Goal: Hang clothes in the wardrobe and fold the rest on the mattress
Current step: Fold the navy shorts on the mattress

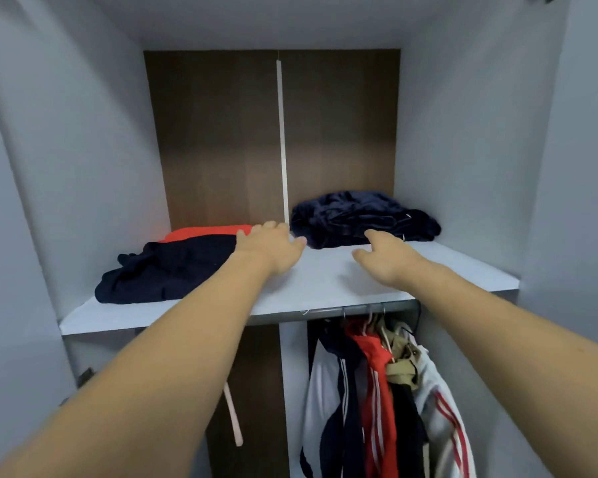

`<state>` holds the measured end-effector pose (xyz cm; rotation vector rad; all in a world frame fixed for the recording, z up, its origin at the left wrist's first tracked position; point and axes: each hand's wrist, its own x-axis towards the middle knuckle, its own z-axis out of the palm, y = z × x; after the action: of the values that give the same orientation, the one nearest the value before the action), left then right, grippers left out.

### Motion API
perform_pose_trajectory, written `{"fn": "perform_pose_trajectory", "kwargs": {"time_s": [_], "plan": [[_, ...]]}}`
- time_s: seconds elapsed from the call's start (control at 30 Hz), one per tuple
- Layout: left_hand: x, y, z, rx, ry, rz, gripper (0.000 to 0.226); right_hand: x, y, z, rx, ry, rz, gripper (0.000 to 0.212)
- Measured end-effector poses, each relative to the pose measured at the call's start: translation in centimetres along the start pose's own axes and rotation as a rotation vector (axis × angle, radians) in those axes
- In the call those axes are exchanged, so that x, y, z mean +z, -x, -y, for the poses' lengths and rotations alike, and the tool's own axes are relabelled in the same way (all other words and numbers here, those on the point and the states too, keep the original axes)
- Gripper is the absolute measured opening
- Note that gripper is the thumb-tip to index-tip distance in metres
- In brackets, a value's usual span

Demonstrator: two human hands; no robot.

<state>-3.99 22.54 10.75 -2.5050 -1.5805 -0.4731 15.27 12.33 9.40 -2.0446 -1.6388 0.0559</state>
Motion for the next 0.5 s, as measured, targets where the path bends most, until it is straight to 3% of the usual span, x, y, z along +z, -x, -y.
{"fn": "perform_pose_trajectory", "kwargs": {"time_s": [0.23, 0.5], "plan": [[0.7, 5.5, -7.5, 0.314, 0.019, -0.018, 0.051, -2.6, 10.9, -3.9, 0.175, 0.158, -0.094, 0.052], [0.1, 16.4, -16.2, 0.574, 0.124, -0.069, 0.049, -5.6, 27.0, -7.8, 0.343, 0.145, -0.140, 0.051]]}}
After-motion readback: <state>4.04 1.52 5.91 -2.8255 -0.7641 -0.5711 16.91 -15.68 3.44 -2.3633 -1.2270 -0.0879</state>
